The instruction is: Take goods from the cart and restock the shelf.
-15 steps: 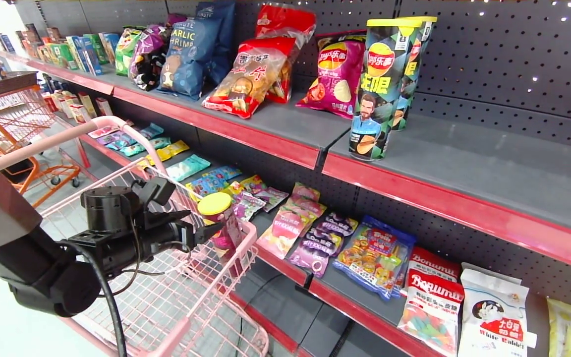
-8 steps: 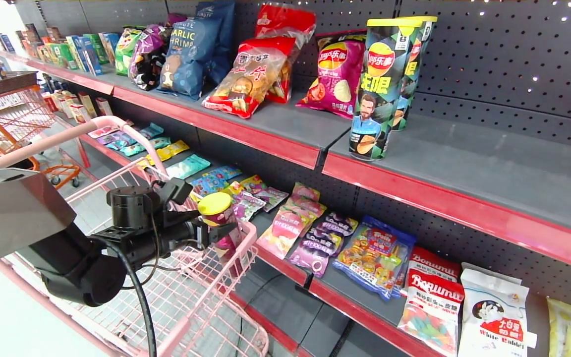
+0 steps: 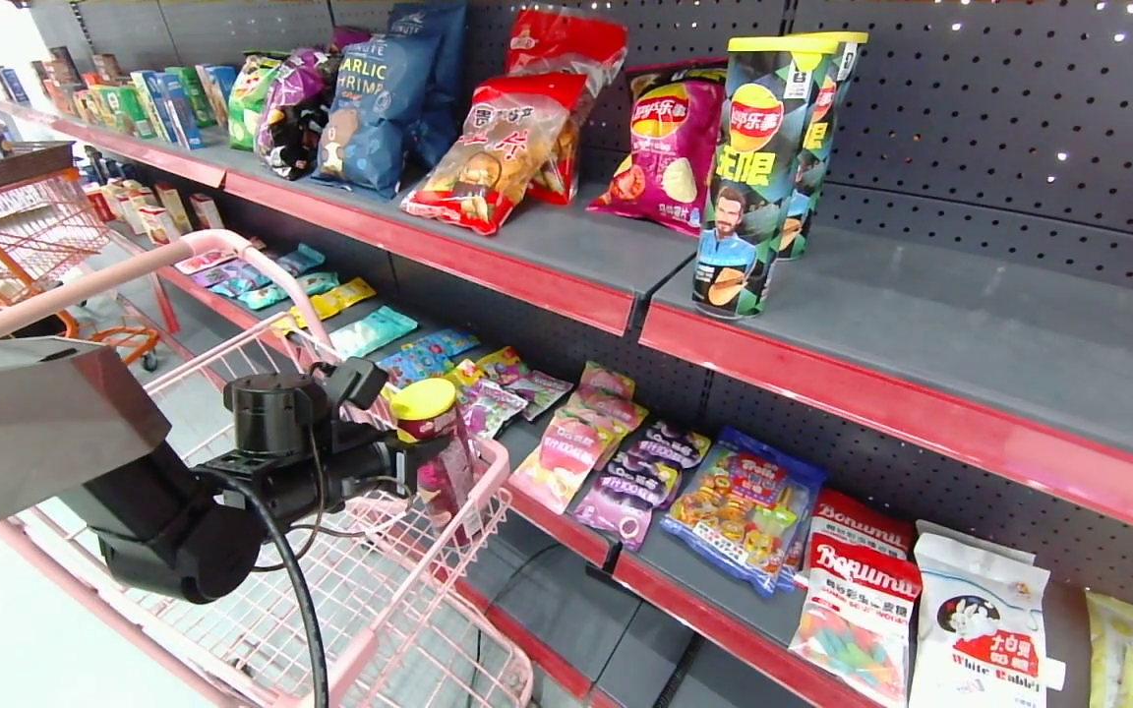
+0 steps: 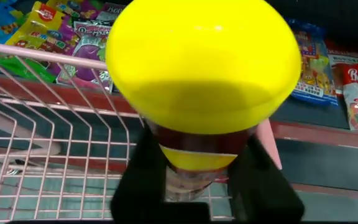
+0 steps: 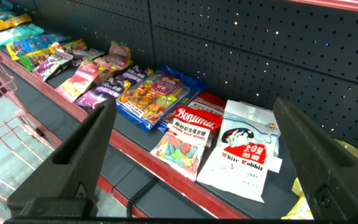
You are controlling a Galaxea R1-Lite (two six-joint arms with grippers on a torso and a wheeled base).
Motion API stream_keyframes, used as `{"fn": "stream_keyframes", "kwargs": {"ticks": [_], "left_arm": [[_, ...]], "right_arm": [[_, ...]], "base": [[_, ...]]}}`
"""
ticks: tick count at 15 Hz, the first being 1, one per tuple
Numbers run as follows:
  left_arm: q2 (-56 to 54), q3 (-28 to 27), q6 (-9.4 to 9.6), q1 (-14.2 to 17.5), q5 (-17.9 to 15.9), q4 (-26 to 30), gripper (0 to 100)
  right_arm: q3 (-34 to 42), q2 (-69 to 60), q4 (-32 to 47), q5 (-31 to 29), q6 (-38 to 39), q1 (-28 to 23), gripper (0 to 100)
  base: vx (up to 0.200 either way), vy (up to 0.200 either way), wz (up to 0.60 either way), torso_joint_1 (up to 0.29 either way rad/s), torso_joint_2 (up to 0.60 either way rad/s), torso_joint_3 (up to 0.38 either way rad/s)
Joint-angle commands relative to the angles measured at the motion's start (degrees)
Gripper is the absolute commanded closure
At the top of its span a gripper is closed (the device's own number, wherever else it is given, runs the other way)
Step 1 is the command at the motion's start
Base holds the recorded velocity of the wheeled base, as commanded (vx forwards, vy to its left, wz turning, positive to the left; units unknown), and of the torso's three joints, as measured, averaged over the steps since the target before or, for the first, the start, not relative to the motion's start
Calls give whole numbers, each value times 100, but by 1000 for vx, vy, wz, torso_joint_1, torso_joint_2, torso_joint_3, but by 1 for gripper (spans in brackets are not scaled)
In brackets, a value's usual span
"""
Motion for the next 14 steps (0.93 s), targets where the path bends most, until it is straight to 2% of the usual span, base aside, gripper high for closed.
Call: {"fn": "stream_keyframes", "kwargs": {"ticks": [1, 3, 4, 5, 6, 8, 10, 11, 12, 13, 14], "left_arm": [[-392, 19, -41, 96, 13, 71, 100], [-1165, 28, -50, 307, 13, 686, 100], [-1895, 1, -120, 447, -5, 1451, 100], [-2545, -16, -243, 535, -14, 2075, 100], [-3160, 10, -287, 597, -22, 2567, 100], [-4347, 45, -287, 667, -22, 3437, 100], [-5859, 10, -287, 667, -14, 4835, 100], [-5999, 1, -287, 667, -14, 4967, 100], [-7054, 28, -296, 667, 57, 5784, 100], [-7476, 89, -296, 728, 162, 6100, 100], [-7845, 230, -261, 860, 443, 6329, 100]], "right_arm": [[0, 7, -1, -2, -2, 1, 0], [0, 7, -1, -2, -2, 1, 0], [0, 7, -1, -2, -2, 1, 0], [0, 7, -1, -2, -2, -7, 0], [0, 7, -1, -2, -2, -7, 0], [0, 7, -1, -2, -2, 1, 0], [0, 7, -1, -2, -2, -7, 0], [0, 7, -1, -2, -2, 1, 0], [-9, 7, -1, -2, -11, 1, 0], [0, 7, -1, -2, -2, -7, 0], [0, 7, -1, -2, 7, 1, 0]], "base": [[0, 0, 0, 0, 0, 0], [0, 0, 0, 0, 0, 0], [0, 0, 0, 0, 0, 0], [0, 0, 0, 0, 0, 0], [0, 0, 0, 0, 0, 0], [0, 0, 0, 0, 0, 0], [0, 0, 0, 0, 0, 0], [0, 0, 0, 0, 0, 0], [0, 0, 0, 0, 0, 0], [0, 0, 0, 0, 0, 0], [0, 0, 0, 0, 0, 0]]}}
